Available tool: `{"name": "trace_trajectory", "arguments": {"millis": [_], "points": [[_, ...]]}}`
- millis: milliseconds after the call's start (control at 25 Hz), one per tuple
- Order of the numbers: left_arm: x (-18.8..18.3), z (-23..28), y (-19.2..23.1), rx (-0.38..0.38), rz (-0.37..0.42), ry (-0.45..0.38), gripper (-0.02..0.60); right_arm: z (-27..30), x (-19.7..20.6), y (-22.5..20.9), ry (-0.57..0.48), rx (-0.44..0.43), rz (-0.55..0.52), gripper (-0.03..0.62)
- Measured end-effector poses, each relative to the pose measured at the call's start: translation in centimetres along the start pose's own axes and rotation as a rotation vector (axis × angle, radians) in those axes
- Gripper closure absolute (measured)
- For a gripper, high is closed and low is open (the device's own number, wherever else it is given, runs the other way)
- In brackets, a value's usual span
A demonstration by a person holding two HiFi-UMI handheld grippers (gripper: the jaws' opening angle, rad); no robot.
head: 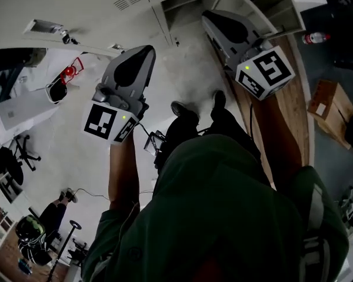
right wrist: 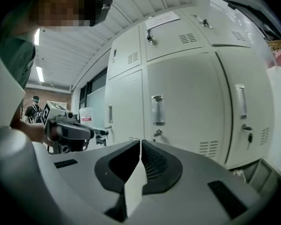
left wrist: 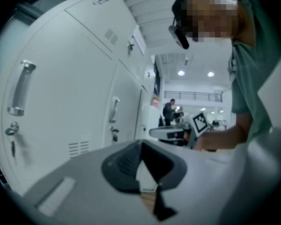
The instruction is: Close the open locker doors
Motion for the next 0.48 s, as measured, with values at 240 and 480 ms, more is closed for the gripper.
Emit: {"name": "trace_trajectory", "arguments": {"millis": [240,480], "points": [[2.2,6.0,-4.9,0.048,-0.008,0.035,0.58,-8.7,6.1,-4.7,0.066,0.078,0.075,0.582],[6.1,13.2,-10.4,0.088,-0.038,0.062,0.58,-16.2,11.9,-9.7,0.133,0.11,0.089,0.582]]}}
Point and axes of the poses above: the fingertips, and each gripper's own axes: z forward along the fingers, y to its left, x out of its underside, the point moved 8 cm from there along -z, backward along the fingers, and after that the axes turned 5 degrees about -x, right-handed, at the moved point
